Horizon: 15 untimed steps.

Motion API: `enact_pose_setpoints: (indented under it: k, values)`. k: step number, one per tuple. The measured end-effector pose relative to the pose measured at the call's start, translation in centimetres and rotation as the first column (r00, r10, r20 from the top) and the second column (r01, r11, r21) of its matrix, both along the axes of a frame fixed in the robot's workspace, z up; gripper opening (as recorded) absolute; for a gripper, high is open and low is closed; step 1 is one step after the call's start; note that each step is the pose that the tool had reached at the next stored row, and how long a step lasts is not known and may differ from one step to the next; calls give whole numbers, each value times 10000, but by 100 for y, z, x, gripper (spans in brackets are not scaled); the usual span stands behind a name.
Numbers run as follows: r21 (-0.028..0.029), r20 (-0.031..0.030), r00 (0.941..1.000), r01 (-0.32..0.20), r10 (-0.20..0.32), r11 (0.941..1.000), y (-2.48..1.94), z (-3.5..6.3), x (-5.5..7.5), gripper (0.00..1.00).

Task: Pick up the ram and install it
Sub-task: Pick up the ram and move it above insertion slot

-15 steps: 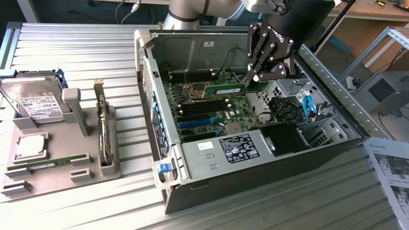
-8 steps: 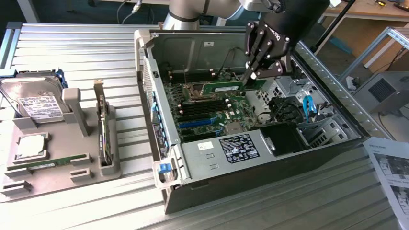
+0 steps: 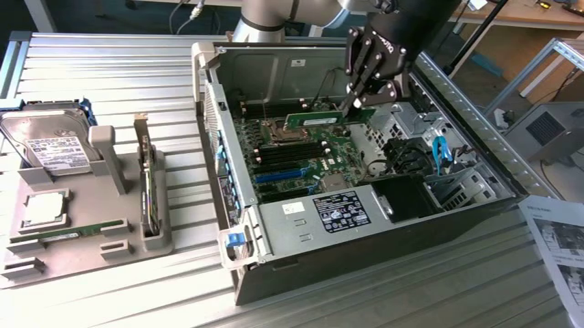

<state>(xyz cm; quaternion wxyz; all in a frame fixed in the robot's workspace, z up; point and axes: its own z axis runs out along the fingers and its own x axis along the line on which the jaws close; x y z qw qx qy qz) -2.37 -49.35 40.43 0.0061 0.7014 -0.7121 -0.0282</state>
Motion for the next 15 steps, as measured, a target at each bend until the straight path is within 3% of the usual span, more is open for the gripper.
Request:
enact_pose_setpoints:
  k: [15]
  values:
    - [-1, 0, 10000, -1, 1, 10000, 193, -34, 1, 12]
